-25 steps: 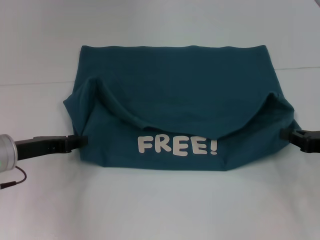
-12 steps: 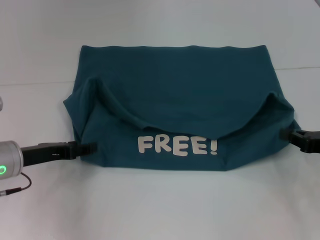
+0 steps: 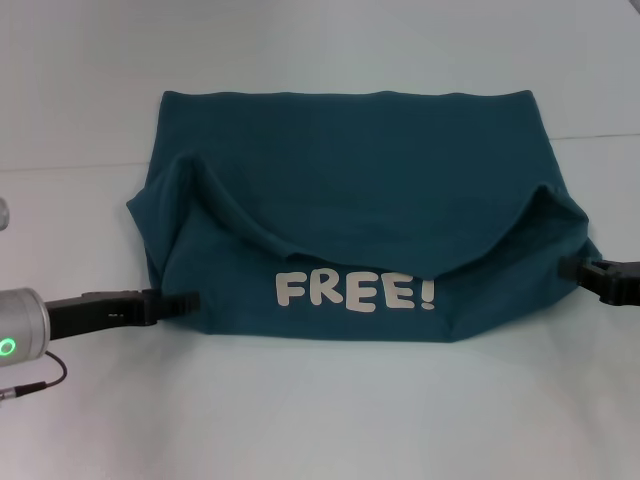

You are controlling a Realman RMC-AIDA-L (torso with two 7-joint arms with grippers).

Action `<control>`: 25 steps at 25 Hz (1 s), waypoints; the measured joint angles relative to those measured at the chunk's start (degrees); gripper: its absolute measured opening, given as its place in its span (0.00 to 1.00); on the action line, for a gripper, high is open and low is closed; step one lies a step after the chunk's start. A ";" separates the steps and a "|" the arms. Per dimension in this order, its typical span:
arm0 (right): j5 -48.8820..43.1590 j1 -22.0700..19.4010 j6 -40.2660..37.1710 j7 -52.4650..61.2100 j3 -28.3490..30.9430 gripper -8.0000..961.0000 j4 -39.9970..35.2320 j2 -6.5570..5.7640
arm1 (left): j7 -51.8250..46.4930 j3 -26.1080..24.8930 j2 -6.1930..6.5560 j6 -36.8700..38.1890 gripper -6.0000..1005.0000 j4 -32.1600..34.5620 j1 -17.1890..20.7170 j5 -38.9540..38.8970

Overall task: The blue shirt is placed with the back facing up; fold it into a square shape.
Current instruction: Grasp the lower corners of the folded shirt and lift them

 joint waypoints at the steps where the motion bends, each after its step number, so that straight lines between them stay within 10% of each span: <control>1: 0.00 0.00 -0.02 -0.02 0.00 0.03 0.00 0.01 | 0.00 0.00 -0.04 0.05 0.70 0.00 0.00 -0.01; 20: 0.00 -0.27 -0.33 -0.10 -0.11 0.03 -0.29 0.28 | -0.17 -0.01 -0.15 2.34 0.69 0.09 -0.27 0.41; 25: 0.00 -0.34 -0.37 -0.14 -0.13 0.03 -0.29 0.28 | -0.10 0.00 -0.18 1.95 0.55 0.09 -0.18 0.43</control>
